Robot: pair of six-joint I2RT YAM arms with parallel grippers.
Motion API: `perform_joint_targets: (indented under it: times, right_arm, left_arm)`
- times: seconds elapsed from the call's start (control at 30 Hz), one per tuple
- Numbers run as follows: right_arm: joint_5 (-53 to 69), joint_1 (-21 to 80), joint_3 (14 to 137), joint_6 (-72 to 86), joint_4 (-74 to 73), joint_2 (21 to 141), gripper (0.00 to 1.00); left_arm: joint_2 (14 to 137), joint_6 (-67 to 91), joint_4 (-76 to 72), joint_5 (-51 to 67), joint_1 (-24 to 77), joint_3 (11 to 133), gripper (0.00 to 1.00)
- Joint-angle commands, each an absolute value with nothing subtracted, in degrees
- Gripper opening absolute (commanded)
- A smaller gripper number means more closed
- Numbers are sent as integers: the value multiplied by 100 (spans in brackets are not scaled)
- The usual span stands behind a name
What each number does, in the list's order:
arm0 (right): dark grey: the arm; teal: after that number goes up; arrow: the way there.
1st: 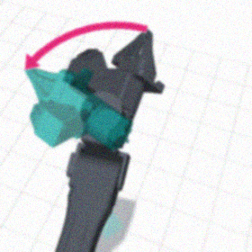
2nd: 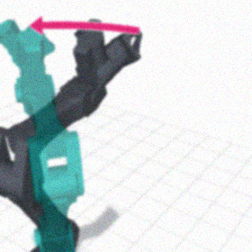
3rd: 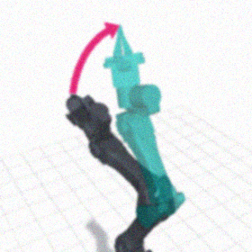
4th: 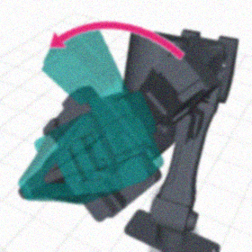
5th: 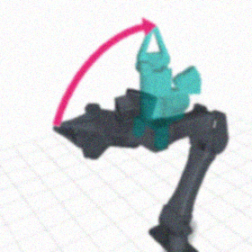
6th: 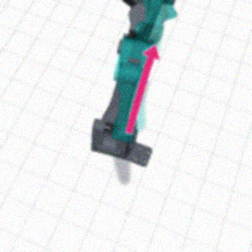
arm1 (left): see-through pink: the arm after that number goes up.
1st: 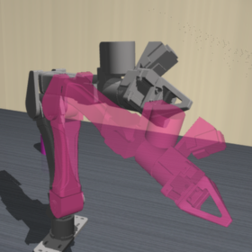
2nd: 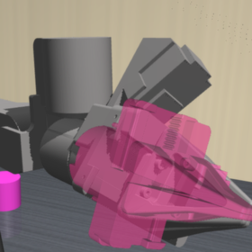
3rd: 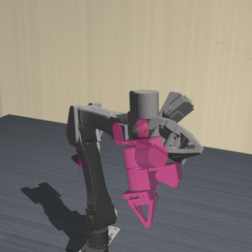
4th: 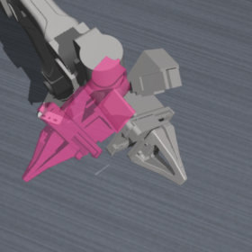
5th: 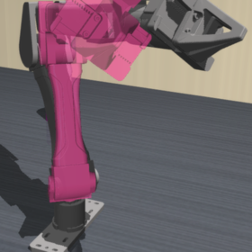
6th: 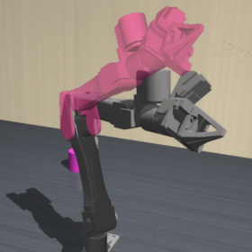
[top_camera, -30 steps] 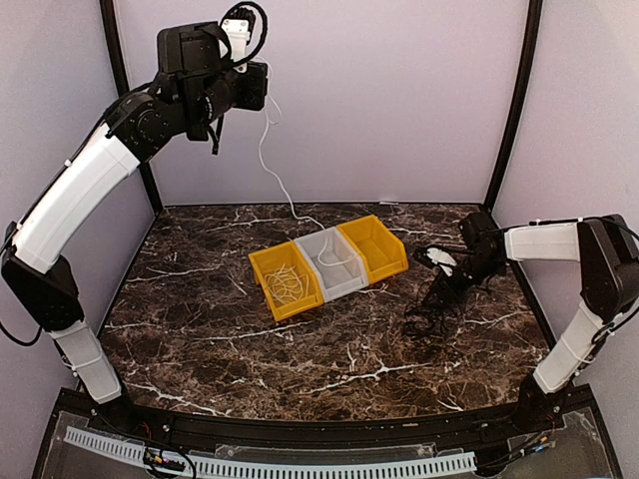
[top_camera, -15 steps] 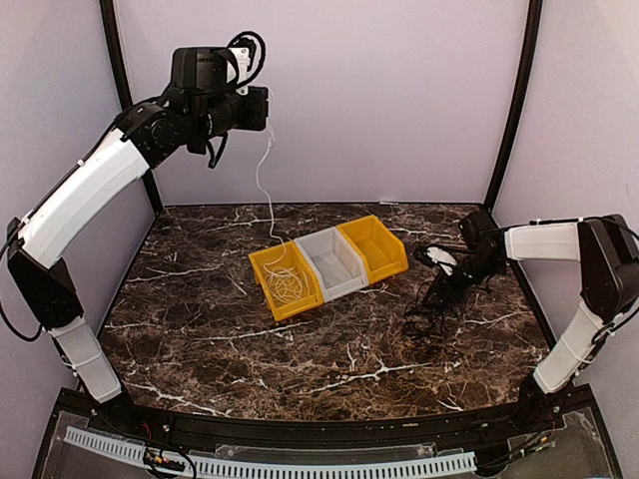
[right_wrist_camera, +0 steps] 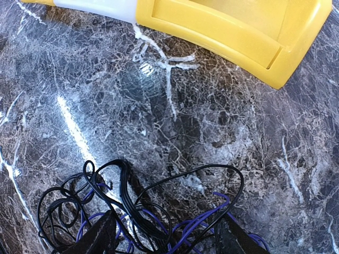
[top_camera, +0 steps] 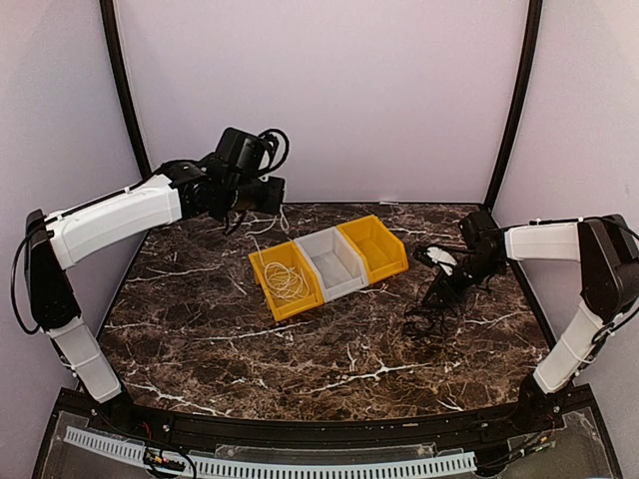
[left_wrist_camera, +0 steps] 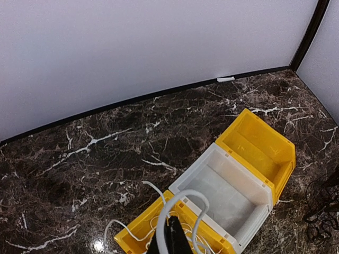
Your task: Untangle the cables
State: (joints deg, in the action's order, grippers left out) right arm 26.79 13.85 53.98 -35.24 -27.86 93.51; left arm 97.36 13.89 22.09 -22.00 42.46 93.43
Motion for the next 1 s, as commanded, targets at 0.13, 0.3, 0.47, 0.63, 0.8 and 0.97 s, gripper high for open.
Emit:
perform_joint_targets:
  times: [0.13,0.3,0.47,0.63,0.8,0.97]
  right_arm:
    - [2809,1353,5360,-3489,-2751,9369,60]
    - [2821,1351,5318,-3499,-2738,9374,60]
    - [2830,1351,5295,-3512,-2744,9386,60]
    - [2852,1353,5309,-3502,-2759,9422,60]
    - [2831,1354,5276,-3515,-2760,9428,60]
    - [2888,1354,5303,-3533,-2760,9502,60]
  left_arm:
    - [9489,2164,1878,-1639,4214,8430,0]
    - [9746,2308,1716,-1201,4211,8326,0]
    - [9969,2389,1197,-29,4216,8344,0]
    - [10055,2922,204,1321,4283,8462,0]
    - [9800,3191,-105,1468,4347,8136,0]
    - [9495,2959,439,400,4243,7462,0]
